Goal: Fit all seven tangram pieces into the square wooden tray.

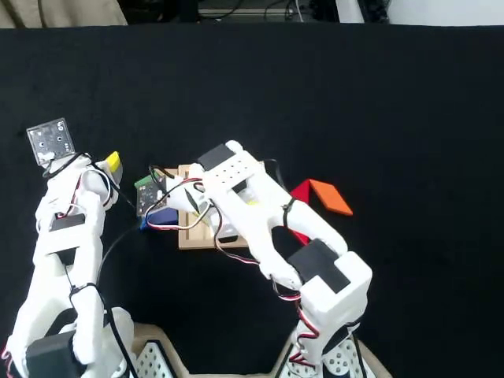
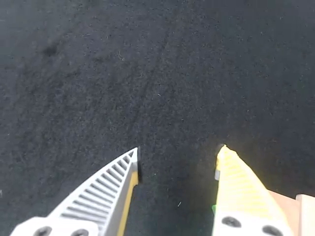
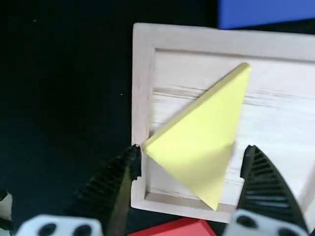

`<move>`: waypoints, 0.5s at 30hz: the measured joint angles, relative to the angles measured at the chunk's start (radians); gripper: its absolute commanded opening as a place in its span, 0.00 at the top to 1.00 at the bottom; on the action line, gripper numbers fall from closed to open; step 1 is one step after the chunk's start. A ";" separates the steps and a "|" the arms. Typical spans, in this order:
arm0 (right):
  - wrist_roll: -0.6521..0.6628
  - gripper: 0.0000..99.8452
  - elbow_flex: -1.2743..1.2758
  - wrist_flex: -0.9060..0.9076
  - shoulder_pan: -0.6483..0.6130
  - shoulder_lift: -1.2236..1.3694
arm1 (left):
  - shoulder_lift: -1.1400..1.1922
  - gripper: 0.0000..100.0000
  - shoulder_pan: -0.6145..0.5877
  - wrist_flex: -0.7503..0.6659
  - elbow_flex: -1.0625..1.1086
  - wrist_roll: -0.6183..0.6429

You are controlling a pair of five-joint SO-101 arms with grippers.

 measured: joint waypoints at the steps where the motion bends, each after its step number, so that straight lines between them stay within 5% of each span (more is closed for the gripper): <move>1: 0.000 0.70 -0.003 0.000 0.000 0.000 | 0.000 0.74 0.000 0.000 0.000 0.000; 7: 0.000 0.70 -0.106 0.058 0.005 0.000 | 0.000 0.74 -0.002 0.000 0.000 0.000; 15: 0.000 0.70 -0.316 0.155 0.160 0.000 | 0.000 0.74 -0.015 0.000 0.000 0.000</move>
